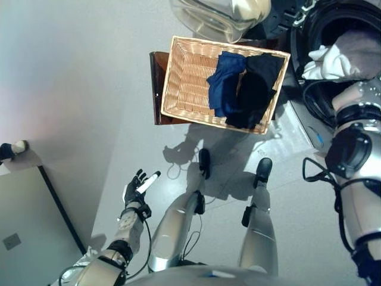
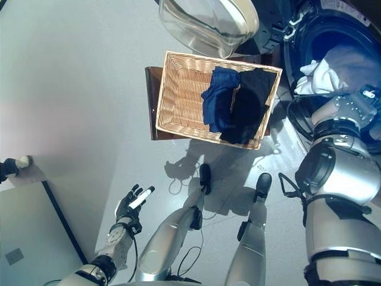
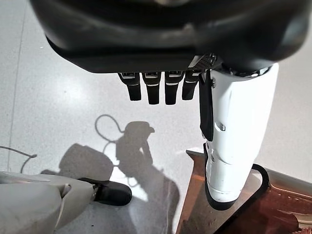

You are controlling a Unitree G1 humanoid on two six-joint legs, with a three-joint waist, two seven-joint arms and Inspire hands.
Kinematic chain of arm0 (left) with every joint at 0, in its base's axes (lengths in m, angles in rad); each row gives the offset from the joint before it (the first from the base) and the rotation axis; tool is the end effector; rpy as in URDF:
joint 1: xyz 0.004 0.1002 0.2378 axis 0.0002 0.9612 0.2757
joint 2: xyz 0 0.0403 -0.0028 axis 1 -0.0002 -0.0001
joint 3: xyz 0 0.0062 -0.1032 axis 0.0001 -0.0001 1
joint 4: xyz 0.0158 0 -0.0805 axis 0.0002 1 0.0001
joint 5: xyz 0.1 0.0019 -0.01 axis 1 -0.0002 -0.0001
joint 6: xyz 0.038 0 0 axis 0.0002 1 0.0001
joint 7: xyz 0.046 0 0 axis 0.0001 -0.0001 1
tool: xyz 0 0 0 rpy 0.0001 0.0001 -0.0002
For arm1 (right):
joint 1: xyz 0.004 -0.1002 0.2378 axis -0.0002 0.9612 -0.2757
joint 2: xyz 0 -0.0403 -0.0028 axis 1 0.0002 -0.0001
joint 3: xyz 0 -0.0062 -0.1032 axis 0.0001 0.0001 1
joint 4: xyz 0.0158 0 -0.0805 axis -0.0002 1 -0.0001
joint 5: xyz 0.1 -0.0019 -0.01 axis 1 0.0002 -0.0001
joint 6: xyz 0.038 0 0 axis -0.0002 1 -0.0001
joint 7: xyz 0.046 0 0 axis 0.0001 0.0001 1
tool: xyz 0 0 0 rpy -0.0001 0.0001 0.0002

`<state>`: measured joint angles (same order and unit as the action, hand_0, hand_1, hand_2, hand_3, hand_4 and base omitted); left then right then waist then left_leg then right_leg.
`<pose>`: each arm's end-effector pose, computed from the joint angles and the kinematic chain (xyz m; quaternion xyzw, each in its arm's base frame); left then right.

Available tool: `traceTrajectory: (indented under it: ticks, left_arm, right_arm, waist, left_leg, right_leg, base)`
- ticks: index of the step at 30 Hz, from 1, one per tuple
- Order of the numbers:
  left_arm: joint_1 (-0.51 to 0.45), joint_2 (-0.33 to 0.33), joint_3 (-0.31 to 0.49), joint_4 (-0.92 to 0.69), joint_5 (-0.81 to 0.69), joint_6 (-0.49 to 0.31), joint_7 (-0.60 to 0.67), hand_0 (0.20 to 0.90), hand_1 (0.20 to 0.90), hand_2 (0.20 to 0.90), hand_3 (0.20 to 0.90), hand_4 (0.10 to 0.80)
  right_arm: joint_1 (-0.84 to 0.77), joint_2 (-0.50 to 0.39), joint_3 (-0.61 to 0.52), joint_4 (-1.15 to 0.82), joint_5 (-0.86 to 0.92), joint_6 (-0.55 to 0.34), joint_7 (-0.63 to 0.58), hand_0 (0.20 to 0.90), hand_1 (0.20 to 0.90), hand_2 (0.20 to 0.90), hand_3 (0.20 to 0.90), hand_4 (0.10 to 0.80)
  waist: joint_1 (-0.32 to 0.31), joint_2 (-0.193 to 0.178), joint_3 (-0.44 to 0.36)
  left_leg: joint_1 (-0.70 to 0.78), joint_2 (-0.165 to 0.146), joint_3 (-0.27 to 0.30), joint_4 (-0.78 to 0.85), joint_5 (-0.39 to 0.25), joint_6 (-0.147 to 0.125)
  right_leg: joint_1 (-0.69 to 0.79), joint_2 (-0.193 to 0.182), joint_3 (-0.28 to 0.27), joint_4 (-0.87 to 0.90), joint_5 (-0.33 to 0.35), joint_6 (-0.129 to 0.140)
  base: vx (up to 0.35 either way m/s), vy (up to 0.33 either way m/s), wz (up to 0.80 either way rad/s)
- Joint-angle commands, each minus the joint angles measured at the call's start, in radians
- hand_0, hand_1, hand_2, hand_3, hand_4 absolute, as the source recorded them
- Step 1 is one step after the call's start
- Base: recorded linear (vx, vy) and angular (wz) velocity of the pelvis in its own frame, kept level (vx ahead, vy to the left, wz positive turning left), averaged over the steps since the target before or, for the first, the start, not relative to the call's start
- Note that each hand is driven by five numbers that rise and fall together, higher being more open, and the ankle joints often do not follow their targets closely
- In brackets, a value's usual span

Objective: Pick up the clothes and place them into the washing machine

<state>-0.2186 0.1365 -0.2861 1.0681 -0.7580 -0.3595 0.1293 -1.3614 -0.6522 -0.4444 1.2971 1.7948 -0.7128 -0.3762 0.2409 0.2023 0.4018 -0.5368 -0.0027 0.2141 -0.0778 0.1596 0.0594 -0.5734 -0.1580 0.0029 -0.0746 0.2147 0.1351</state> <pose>0.1815 0.1678 -0.0751 -0.1552 0.2683 0.1547 0.9381 0.3271 -0.3204 0.2598 0.7771 -0.2796 -0.4032 0.3943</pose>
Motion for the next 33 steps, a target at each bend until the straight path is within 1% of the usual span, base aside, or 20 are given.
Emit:
traceTrajectory:
  ticks: [1, 4, 5, 8, 9, 11, 12, 16, 20, 21, 22, 25, 26, 27, 28, 30, 31, 32, 33]
  left_arm:
    - [0.074, 0.062, 0.027, 0.056, -0.019, -0.054, 0.024, 0.9, 0.9, 0.9, 0.9, 0.8]
    - [0.077, 0.066, 0.032, 0.058, -0.015, -0.058, 0.031, 0.9, 0.9, 0.9, 0.9, 0.8]
    - [0.078, 0.071, 0.035, 0.057, -0.015, -0.059, 0.036, 0.9, 0.9, 0.9, 0.9, 0.8]
    - [0.08, 0.075, 0.04, 0.048, -0.017, -0.059, 0.04, 0.9, 0.9, 0.9, 0.9, 0.8]
    - [0.08, 0.081, 0.041, 0.044, -0.015, -0.06, 0.041, 0.9, 0.9, 0.9, 0.9, 0.8]
    - [0.08, 0.081, 0.04, 0.042, -0.012, -0.062, 0.044, 0.9, 0.9, 0.9, 0.9, 0.8]
    - [0.078, 0.084, 0.036, 0.04, -0.012, -0.063, 0.045, 0.9, 0.9, 0.9, 0.9, 0.8]
    - [0.071, 0.078, 0.036, 0.039, -0.01, -0.064, 0.047, 0.9, 0.9, 0.9, 0.9, 0.8]
    - [0.075, 0.084, 0.047, 0.029, -0.017, -0.072, 0.056, 0.9, 0.9, 0.9, 0.9, 0.8]
    - [0.075, 0.084, 0.047, 0.028, -0.017, -0.071, 0.056, 0.9, 0.9, 0.9, 0.9, 0.8]
    - [0.077, 0.09, 0.049, 0.024, -0.014, -0.07, 0.057, 0.9, 0.9, 0.9, 0.9, 0.8]
    - [0.078, 0.094, 0.042, 0.02, -0.002, -0.069, 0.061, 0.9, 0.9, 0.9, 0.9, 0.8]
    - [0.077, 0.094, 0.04, 0.021, 0.003, -0.066, 0.063, 0.9, 0.9, 0.9, 0.9, 0.8]
    - [0.075, 0.096, 0.036, 0.021, 0.008, -0.064, 0.067, 0.9, 0.9, 0.9, 0.9, 0.8]
    - [0.076, 0.095, 0.036, 0.02, 0.008, -0.064, 0.067, 0.9, 0.9, 0.9, 0.9, 0.8]
    - [0.078, 0.102, 0.029, 0.015, 0.021, -0.053, 0.076, 0.9, 0.9, 0.9, 0.9, 0.8]
    - [0.079, 0.102, 0.029, 0.014, 0.022, -0.052, 0.076, 0.9, 0.9, 0.9, 0.9, 0.8]
    - [0.083, 0.107, 0.027, 0.012, 0.029, -0.045, 0.08, 0.9, 0.9, 0.9, 0.9, 0.8]
    - [0.083, 0.106, 0.028, 0.011, 0.029, -0.044, 0.08, 0.9, 0.9, 0.9, 0.9, 0.8]
  right_arm:
    - [-0.063, -0.265, 0.223, -0.198, -0.121, -0.144, 0.077, 0.2, 0.2, 0.2, 0.2, 0.3]
    - [-0.103, -0.274, 0.25, -0.237, -0.136, -0.168, 0.068, 0.2, 0.2, 0.2, 0.2, 0.3]
    - [-0.121, -0.29, 0.269, -0.244, -0.15, -0.175, 0.058, 0.2, 0.2, 0.2, 0.2, 0.3]
    - [-0.139, -0.311, 0.29, -0.232, -0.176, -0.163, 0.038, 0.2, 0.2, 0.2, 0.2, 0.3]
    - [-0.155, -0.327, 0.31, -0.215, -0.201, -0.145, 0.021, 0.2, 0.2, 0.2, 0.2, 0.3]
    - [-0.172, -0.332, 0.323, -0.204, -0.207, -0.15, 0.012, 0.2, 0.2, 0.2, 0.2, 0.3]
    - [-0.179, -0.325, 0.332, -0.204, -0.206, -0.143, 0.014, 0.2, 0.2, 0.2, 0.2, 0.3]
    - [-0.189, -0.301, 0.336, -0.239, -0.189, -0.164, 0.034, 0.2, 0.2, 0.2, 0.2, 0.3]
    - [-0.195, -0.306, 0.336, -0.257, -0.216, -0.177, 0.008, 0.2, 0.2, 0.2, 0.2, 0.3]
    - [-0.197, -0.307, 0.337, -0.257, -0.221, -0.175, 0.003, 0.2, 0.2, 0.2, 0.2, 0.3]
    - [-0.206, -0.322, 0.357, -0.221, -0.261, -0.142, -0.034, 0.2, 0.2, 0.2, 0.2, 0.3]
    - [-0.225, -0.327, 0.383, -0.193, -0.298, -0.115, -0.063, 0.2, 0.2, 0.2, 0.2, 0.3]
    - [-0.239, -0.331, 0.397, -0.169, -0.328, -0.092, -0.092, 0.9, 0.9, 0.9, 0.9, 0.8]
    - [-0.253, -0.33, 0.417, -0.131, -0.365, -0.058, -0.13, 0.9, 0.9, 0.9, 0.9, 0.8]
    - [-0.26, -0.332, 0.421, -0.128, -0.374, -0.053, -0.139, 0.9, 0.9, 0.9, 0.9, 0.8]
    - [-0.299, -0.338, 0.468, -0.034, -0.443, 0.026, -0.215, 0.9, 0.9, 0.9, 0.9, 0.8]
    - [-0.309, -0.341, 0.474, -0.029, -0.449, 0.032, -0.221, 0.9, 0.9, 0.9, 0.9, 0.8]
    - [-0.333, -0.346, 0.497, 0.026, -0.473, 0.071, -0.256, 0.9, 0.9, 0.9, 0.9, 0.8]
    - [-0.341, -0.347, 0.502, 0.031, -0.477, 0.075, -0.26, 0.9, 0.9, 0.9, 0.9, 0.8]
  waist:
    - [-0.025, 0.088, -0.106]
    - [-0.026, 0.087, -0.108]
    - [-0.029, 0.082, -0.109]
    - [-0.03, 0.079, -0.108]
    - [-0.031, 0.075, -0.107]
    - [-0.031, 0.076, -0.105]
    - [-0.029, 0.075, -0.103]
    - [-0.03, 0.082, -0.096]
    - [-0.029, 0.088, -0.096]
    - [-0.029, 0.088, -0.097]
    - [-0.027, 0.086, -0.097]
    - [-0.027, 0.085, -0.095]
    - [-0.026, 0.085, -0.095]
    - [-0.025, 0.082, -0.093]
    - [-0.025, 0.082, -0.093]
    - [-0.023, 0.078, -0.092]
    - [-0.023, 0.079, -0.092]
    - [-0.02, 0.078, -0.094]
    - [-0.02, 0.078, -0.094]
  left_leg:
    - [0.001, 0.051, -0.064, -0.01, -0.023, -0.141]
    - [-0.003, 0.053, -0.063, -0.01, -0.022, -0.143]
    - [-0.007, 0.055, -0.062, -0.01, -0.021, -0.144]
    - [-0.011, 0.056, -0.06, -0.01, -0.02, -0.144]
    - [-0.016, 0.057, -0.058, -0.01, -0.019, -0.145]
    - [-0.021, 0.058, -0.057, -0.01, -0.017, -0.144]
    - [-0.022, 0.059, -0.056, -0.01, -0.017, -0.144]
    - [-0.027, 0.064, -0.052, -0.01, -0.012, -0.145]
    - [-0.032, 0.069, -0.051, -0.01, -0.009, -0.146]
    - [-0.033, 0.069, -0.052, -0.01, -0.009, -0.146]
    - [-0.034, 0.069, -0.05, -0.01, -0.009, -0.145]
    - [-0.039, 0.071, -0.047, -0.01, -0.008, -0.144]
    - [-0.042, 0.072, -0.046, -0.01, -0.008, -0.143]
    - [-0.044, 0.075, -0.043, -0.01, -0.006, -0.142]
    - [-0.045, 0.075, -0.043, -0.01, -0.006, -0.142]
    - [-0.047, 0.079, -0.041, -0.01, -0.004, -0.142]
    - [-0.048, 0.079, -0.041, -0.01, -0.004, -0.142]
    - [-0.046, 0.079, -0.04, -0.01, -0.005, -0.142]
    - [-0.046, 0.08, -0.04, -0.01, -0.004, -0.142]
  right_leg:
    - [0.021, 0.055, -0.005, 0.128, -0.093, 0.005]
    - [0.013, 0.058, -0.001, 0.134, -0.095, 0.004]
    - [0.009, 0.06, -0.002, 0.139, -0.096, 0.003]
    - [0.001, 0.061, -0.003, 0.142, -0.097, 0.003]
    - [-0.004, 0.06, -0.003, 0.142, -0.097, 0.004]
    - [-0.009, 0.06, 0.0, 0.142, -0.097, 0.004]
    - [-0.012, 0.059, 0.0, 0.142, -0.097, 0.005]
    - [-0.028, 0.063, 0.007, 0.149, -0.099, 0.003]
    - [-0.043, 0.069, 0.008, 0.166, -0.107, 0.0]
    - [-0.044, 0.069, 0.008, 0.167, -0.107, 0.0]
    - [-0.051, 0.07, 0.009, 0.17, -0.107, 0.0]
    - [-0.059, 0.07, 0.011, 0.172, -0.108, -0.001]
    - [-0.063, 0.07, 0.013, 0.172, -0.108, -0.001]
    - [-0.066, 0.071, 0.013, 0.174, -0.106, -0.001]
    - [-0.067, 0.071, 0.013, 0.174, -0.105, -0.002]
    - [-0.073, 0.075, 0.011, 0.175, -0.102, -0.002]
    - [-0.074, 0.075, 0.012, 0.175, -0.102, -0.002]
    - [-0.073, 0.075, 0.011, 0.175, -0.102, -0.002]
    - [-0.073, 0.075, 0.011, 0.174, -0.101, -0.002]
  base:
    - [0.0, 0.0, 0.0]
    - [0.006, -0.024, -0.05]
    - [0.001, -0.013, -0.06]
    - [-0.004, -0.013, -0.03]
    - [0.0, 0.0, 0.0]
    - [0.0, 0.0, 0.0]
    - [0.0, 0.0, 0.0]
    - [-0.005, -0.018, -0.01]
    - [0.001, -0.008, 0.0]
    - [0.0, 0.0, 0.0]
    - [0.0, 0.0, 0.0]
    - [0.0, 0.0, 0.0]
    - [-0.017, -0.035, -0.01]
    - [0.0, 0.0, 0.0]
    - [0.0, 0.0, 0.0]
    - [0.0, 0.0, 0.0]
    - [0.0, 0.0, 0.0]
    - [0.0, 0.0, 0.0]
    - [0.0, 0.0, 0.0]
